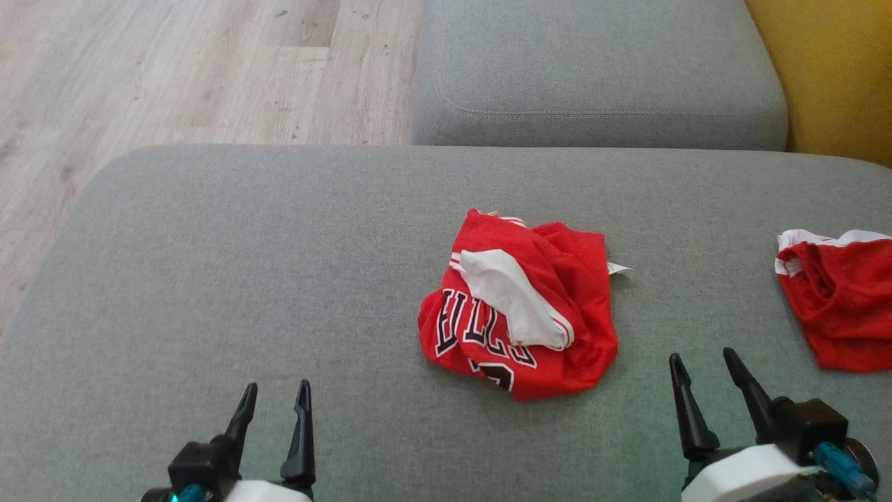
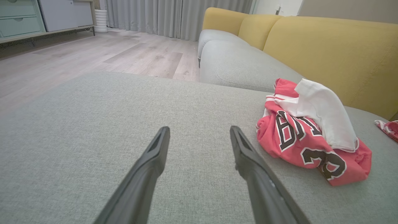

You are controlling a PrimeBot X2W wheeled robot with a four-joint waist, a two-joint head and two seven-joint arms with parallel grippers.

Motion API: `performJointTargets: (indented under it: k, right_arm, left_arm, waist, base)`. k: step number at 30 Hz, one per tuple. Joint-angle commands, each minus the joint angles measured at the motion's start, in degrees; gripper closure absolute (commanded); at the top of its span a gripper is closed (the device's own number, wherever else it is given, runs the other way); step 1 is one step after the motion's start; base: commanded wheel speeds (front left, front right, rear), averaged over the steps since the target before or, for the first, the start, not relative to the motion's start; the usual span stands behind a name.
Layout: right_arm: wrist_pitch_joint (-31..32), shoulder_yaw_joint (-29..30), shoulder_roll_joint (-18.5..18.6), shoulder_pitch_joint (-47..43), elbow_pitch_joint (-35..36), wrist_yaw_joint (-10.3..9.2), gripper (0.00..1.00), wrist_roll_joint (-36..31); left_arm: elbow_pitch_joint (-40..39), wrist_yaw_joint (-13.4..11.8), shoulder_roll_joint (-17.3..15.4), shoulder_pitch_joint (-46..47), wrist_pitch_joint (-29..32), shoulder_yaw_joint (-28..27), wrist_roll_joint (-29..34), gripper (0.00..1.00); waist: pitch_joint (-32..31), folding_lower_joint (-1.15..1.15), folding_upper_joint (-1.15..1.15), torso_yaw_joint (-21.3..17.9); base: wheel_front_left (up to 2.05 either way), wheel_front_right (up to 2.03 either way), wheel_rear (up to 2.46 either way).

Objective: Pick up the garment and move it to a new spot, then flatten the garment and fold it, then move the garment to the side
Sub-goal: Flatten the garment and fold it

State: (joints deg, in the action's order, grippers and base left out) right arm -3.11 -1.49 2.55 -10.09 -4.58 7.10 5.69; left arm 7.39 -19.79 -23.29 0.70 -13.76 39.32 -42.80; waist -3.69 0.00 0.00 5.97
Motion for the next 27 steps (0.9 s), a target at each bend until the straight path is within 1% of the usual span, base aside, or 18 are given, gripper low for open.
performJointTargets:
  k: [1, 17, 22, 27]
  right_arm:
    - [-0.79, -1.39, 0.32, 2.29, 1.65, 0.39, 0.00, 0.53]
    - [-0.91, -1.35, 0.32, 2.81, 1.30, 0.39, 0.00, 0.44]
    - [-0.94, -1.27, 0.32, 3.10, 1.23, 0.39, 0.00, 0.14]
    - [-0.31, -2.78, 0.32, 4.74, 1.42, 0.39, 0.00, -0.95]
  left_arm:
    - [-1.30, 0.08, -1.44, 2.00, -0.81, -2.33, 0.04, 0.00]
    - [-1.32, -0.15, -1.62, 2.55, -0.21, -1.75, 0.05, 0.00]
    - [-1.59, -0.32, -1.50, 2.89, -0.14, -1.46, 0.26, 0.00]
    - [-1.68, -0.39, -1.41, 3.15, -0.20, -1.49, 0.33, 0.00]
  waist:
    - [-0.02, 0.00, 0.00, -0.01]
    - [0.45, 0.00, 0.00, 0.06]
    - [0.96, 0.00, 0.00, 0.66]
    - [1.99, 0.00, 0.00, 1.73]
  base:
    - [0.00, 0.00, 0.00]
    - [0.00, 0.00, 0.00]
    - [0.00, 0.00, 0.00]
    - [0.00, 0.00, 0.00]
